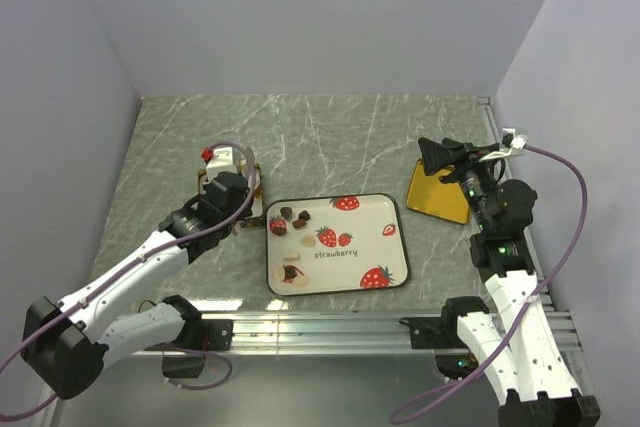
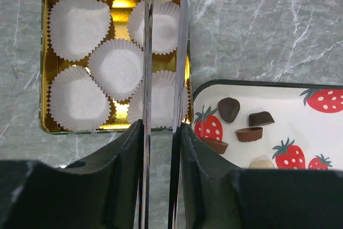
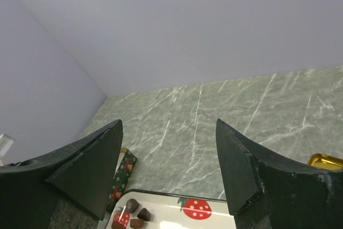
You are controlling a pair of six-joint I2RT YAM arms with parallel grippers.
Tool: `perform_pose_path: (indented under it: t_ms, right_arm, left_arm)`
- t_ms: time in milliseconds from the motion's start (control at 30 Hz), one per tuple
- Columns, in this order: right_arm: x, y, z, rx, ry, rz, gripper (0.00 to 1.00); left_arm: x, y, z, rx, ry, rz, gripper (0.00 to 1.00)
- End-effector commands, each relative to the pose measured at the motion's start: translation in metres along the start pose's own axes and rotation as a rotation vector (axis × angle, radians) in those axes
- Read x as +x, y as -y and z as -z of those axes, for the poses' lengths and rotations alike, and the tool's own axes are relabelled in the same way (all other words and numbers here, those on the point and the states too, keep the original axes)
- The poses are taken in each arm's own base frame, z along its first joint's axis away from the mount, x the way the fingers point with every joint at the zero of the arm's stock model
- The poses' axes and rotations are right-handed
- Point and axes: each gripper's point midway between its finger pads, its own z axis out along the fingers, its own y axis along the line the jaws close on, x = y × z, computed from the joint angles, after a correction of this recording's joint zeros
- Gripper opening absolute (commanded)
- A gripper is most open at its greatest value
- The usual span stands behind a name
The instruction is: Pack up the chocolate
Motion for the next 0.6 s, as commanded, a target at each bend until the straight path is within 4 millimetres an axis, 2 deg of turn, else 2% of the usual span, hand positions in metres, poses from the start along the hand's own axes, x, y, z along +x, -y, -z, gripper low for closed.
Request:
perform_pose_path:
  t_ms: [0, 200, 333, 567]
  right_arm:
    - [-0.0183, -0.0168, 0.0015, -0.058, 0.054, 0.009, 0.77]
    - [-0.0182, -0.0172, 0.0021, -0.060, 0.055, 0.011, 0.77]
    - [-0.0175, -0.0176, 0.0019, -0.062, 0.052, 0.009, 0.77]
    - [-0.0173, -0.0177, 0.0016, -0.064, 0.051, 0.009, 0.77]
  left_arm:
    - [-0.0058, -0.0014, 0.0045, 0.009, 0.026, 0.021, 0.37]
    - [-0.0003, -0.0044, 0.0006, -0.016, 0.006, 0.010, 0.48]
    - [-0.0011, -0.0056, -0.0002, -0.026, 0.007, 0.008, 0.52]
    - [-0.0034, -0.0022, 0.0020, 0.000, 0.015, 0.007, 0.45]
